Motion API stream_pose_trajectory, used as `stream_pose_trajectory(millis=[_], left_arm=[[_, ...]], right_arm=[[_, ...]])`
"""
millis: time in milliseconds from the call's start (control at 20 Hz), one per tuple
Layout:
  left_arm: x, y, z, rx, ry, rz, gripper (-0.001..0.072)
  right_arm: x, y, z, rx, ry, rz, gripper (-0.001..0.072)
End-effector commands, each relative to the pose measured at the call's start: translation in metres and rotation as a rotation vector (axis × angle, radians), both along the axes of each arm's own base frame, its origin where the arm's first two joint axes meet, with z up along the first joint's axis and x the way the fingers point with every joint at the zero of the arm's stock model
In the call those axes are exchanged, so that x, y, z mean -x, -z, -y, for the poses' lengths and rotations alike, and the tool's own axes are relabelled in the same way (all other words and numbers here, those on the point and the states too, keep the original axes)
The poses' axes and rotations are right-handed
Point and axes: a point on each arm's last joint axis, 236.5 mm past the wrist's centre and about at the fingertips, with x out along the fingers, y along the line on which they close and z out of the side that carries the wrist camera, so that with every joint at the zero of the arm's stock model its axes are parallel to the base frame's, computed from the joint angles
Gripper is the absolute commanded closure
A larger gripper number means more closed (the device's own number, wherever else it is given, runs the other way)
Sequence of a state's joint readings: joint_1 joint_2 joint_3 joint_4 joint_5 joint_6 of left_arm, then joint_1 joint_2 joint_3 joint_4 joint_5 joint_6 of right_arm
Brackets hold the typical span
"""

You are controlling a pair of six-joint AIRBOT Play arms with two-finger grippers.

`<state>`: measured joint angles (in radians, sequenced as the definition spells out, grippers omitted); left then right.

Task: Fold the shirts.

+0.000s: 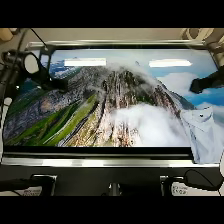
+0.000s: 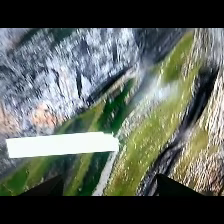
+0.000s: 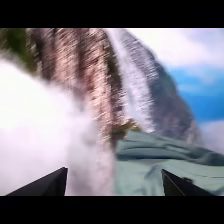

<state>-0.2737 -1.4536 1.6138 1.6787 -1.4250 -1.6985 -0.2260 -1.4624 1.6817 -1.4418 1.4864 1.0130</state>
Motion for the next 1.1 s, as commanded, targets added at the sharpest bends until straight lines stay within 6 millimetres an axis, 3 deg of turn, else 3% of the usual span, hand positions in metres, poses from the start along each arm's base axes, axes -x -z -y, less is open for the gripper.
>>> stream_pose_trajectory(millis=[0, 100, 1050], left_arm=[[0.035, 0.039, -0.001, 0.017, -0.033, -0.046, 0.0032], [0.036, 0.04, -0.008, 0.009, -0.043, -0.037, 0.0033], [0.035, 0.043, -0.011, 0.008, -0.05, -0.044, 0.0032]], right_arm=[[0.047, 0.055, -0.065, -0.057, -0.127, -0.266, 0.0103], [0.054, 0.065, -0.066, -0.048, -0.115, -0.299, 0.0104], [0.054, 0.065, -0.065, -0.041, -0.116, -0.299, 0.0105]])
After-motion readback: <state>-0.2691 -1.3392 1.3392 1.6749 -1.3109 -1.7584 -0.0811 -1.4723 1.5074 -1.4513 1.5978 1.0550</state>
